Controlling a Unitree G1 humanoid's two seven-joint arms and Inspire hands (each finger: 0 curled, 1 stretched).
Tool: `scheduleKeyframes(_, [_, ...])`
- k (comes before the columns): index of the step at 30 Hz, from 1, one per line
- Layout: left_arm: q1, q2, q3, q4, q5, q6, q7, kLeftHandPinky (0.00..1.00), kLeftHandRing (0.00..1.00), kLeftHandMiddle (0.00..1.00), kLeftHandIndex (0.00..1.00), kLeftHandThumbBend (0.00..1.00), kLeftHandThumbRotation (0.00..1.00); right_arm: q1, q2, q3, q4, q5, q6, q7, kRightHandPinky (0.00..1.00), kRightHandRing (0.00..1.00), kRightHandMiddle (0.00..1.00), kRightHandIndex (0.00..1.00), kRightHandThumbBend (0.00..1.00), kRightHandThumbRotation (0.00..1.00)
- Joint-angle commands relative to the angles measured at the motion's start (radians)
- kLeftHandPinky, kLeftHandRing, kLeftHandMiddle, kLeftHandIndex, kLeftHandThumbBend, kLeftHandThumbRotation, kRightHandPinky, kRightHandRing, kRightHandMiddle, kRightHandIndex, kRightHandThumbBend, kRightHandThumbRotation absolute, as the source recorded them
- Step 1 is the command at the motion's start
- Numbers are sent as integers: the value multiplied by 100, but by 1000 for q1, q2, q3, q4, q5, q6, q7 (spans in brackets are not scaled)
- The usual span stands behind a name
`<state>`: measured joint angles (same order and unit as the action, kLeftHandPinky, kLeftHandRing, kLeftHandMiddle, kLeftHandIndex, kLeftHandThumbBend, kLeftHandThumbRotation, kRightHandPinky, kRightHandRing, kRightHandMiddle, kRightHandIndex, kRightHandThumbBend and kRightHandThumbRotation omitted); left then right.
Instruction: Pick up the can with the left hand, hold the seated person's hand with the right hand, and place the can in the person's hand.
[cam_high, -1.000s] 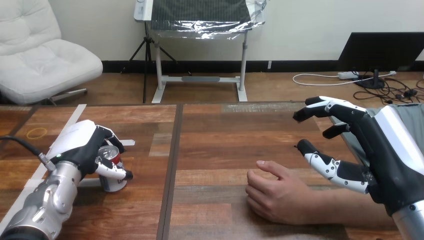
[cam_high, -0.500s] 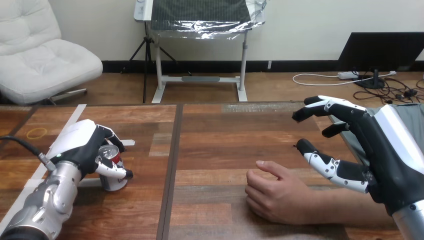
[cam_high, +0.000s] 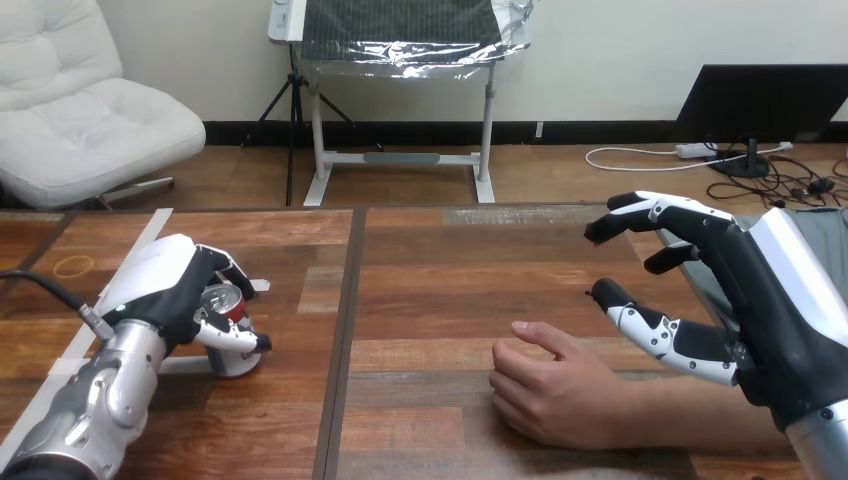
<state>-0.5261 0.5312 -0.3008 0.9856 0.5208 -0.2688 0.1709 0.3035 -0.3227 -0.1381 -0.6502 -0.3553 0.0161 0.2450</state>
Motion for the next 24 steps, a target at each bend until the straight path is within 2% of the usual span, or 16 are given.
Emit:
scheduleKeyframes(1, [-26, 1, 26, -99, -14, -47, 33, 38, 44, 50, 52, 71, 0, -59, -23, -22, -44, 5, 1, -1, 62, 79, 82, 64, 46, 0])
scheduleKeyframes(5, [1, 0, 40, -194, -26, -59, 13, 38, 43, 50, 52, 71, 0, -59, -23, -22, -44, 3, 4, -1, 62, 79, 82, 64, 46, 0])
scheduleKeyframes(11, [40, -7, 54, -338, -37, -37, -19, 37, 42, 48, 51, 71, 0, -60, -22, -23, -44, 6, 7, -1, 62, 79, 82, 64, 47, 0])
scheduleKeyframes(17, [74, -13, 64, -463, -48, -60, -34, 34, 40, 47, 51, 69, 0, -62, -20, -21, -42, 11, 9, -1, 63, 80, 82, 65, 49, 0])
scheduleKeyframes(24, [102, -29, 70, -605, -48, -31, -66, 34, 41, 48, 51, 66, 0, -65, -23, -21, -49, 7, 25, 7, 63, 81, 83, 66, 51, 0])
